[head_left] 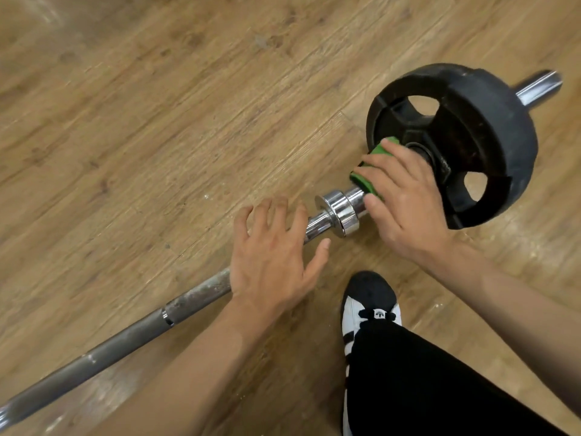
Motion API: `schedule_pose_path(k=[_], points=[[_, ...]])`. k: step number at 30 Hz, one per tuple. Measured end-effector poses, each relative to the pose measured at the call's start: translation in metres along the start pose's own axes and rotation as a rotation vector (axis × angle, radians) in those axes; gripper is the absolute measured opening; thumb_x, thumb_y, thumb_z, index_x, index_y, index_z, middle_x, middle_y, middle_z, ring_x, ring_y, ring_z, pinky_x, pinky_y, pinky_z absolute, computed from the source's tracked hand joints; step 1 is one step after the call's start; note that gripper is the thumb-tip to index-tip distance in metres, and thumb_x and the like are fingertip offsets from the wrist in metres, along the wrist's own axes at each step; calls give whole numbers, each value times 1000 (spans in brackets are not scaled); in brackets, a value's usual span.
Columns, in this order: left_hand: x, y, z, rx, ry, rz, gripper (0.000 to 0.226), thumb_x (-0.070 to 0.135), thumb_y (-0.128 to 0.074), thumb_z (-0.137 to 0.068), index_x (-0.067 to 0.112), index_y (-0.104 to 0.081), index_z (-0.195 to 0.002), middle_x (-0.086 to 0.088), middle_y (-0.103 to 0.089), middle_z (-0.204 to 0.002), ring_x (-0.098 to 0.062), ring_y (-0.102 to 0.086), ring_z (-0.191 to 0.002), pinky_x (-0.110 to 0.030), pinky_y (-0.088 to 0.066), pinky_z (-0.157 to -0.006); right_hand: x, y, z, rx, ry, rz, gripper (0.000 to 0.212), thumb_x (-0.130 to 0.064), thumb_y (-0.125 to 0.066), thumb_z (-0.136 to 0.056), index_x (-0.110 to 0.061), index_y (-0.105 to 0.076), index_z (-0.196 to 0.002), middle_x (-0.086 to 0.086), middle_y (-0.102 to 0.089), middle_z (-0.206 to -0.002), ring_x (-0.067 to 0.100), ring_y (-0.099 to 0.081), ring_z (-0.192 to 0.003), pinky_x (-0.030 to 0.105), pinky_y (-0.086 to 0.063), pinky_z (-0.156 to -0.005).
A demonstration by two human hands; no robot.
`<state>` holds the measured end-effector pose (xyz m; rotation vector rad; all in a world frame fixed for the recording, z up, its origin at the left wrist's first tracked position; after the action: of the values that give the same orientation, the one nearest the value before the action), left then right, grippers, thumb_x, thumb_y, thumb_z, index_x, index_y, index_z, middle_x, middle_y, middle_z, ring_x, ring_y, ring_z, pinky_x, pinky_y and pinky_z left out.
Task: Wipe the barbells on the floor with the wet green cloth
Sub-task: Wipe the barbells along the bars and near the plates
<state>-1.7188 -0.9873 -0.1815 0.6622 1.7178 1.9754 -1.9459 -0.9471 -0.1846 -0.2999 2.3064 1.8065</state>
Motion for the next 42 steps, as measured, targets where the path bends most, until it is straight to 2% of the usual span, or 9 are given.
schedule_pose_path(k=[4, 10, 15, 21, 27, 32, 34, 39, 42], points=[[7, -2, 9, 14, -2, 6, 65, 62, -32, -103, 13, -57, -138, -16, -59, -144, -38, -52, -133, -55, -31, -112, -24, -6, 0, 61, -202, 50, 80, -55, -13, -109, -5, -76, -112, 11, -70, -124, 35, -45, -142, 56, -28, -119], [15, -5, 19, 2, 0, 24, 68, 61, -29, -104, 14, -53, -147, -17, -55, -150, -39, -46, -141, -57, -27, -117, -14, 7, 22, -96, 67, 68, 71, -53, -22, -109, -2, -65, -134, 15, -62, -139, 36, -41, -147, 56, -28, -122], [22, -6, 25, 5, -7, 18, 70, 61, -27, -104, 11, -54, -146, -16, -55, -151, -37, -48, -141, -55, -29, -116, -19, 7, 14, -13, -268, 133, 79, -51, -12, -110, -7, -77, -111, 11, -69, -126, 33, -43, -144, 52, -24, -123], [27, -8, 32, 34, -31, 18, 68, 59, -32, -104, 10, -55, -144, -15, -57, -148, -37, -49, -140, -54, -27, -117, -19, 7, 38, -102, 43, 67, 69, -52, -22, -109, -4, -68, -128, 14, -64, -135, 36, -42, -146, 55, -26, -123], [27, -11, 30, 73, -16, -9, 64, 58, -38, -103, 10, -58, -141, -13, -60, -145, -36, -53, -137, -55, -30, -116, -25, 4, 23, 55, -283, 100, 78, -49, -12, -110, -3, -74, -113, 17, -66, -131, 35, -41, -145, 54, -28, -120], [20, -7, 23, 75, -19, -16, 61, 57, -36, -105, 12, -60, -138, -11, -63, -140, -36, -51, -137, -55, -28, -117, -23, -2, 38, -42, 64, 93, 72, -51, -20, -108, -2, -63, -136, 18, -58, -144, 36, -36, -150, 57, -30, -120], [17, -7, 20, 65, -12, -17, 60, 57, -34, -105, 13, -61, -136, -12, -64, -138, -37, -51, -138, -56, -27, -118, 0, 2, 36, -4, 36, 145, 68, -49, -21, -110, -1, -61, -138, 20, -55, -147, 40, -34, -151, 59, -30, -120], [5, -6, 4, 57, 22, -27, 63, 61, -32, -104, 12, -62, -131, -13, -67, -131, -38, -54, -131, -58, -29, -115, -7, -11, 2, 145, -175, 136, 68, -48, -22, -109, -1, -70, -113, 17, -66, -125, 38, -46, -139, 53, -33, -116], [-4, -4, -8, 27, 37, -28, 63, 60, -29, -105, 12, -63, -127, -12, -69, -125, -40, -56, -128, -57, -30, -113, -21, -19, -14, 137, -39, 121, 64, -48, -22, -109, -7, -70, -106, 10, -69, -112, 34, -55, -125, 51, -37, -106]])
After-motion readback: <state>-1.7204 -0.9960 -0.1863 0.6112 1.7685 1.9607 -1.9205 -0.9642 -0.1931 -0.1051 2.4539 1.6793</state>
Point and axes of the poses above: each hand's wrist, its own z-axis away from the middle knuckle, its own y-axis out of the back of the hand, x = y × z, the point moved 1 cm from there along -z, towards the middle knuckle
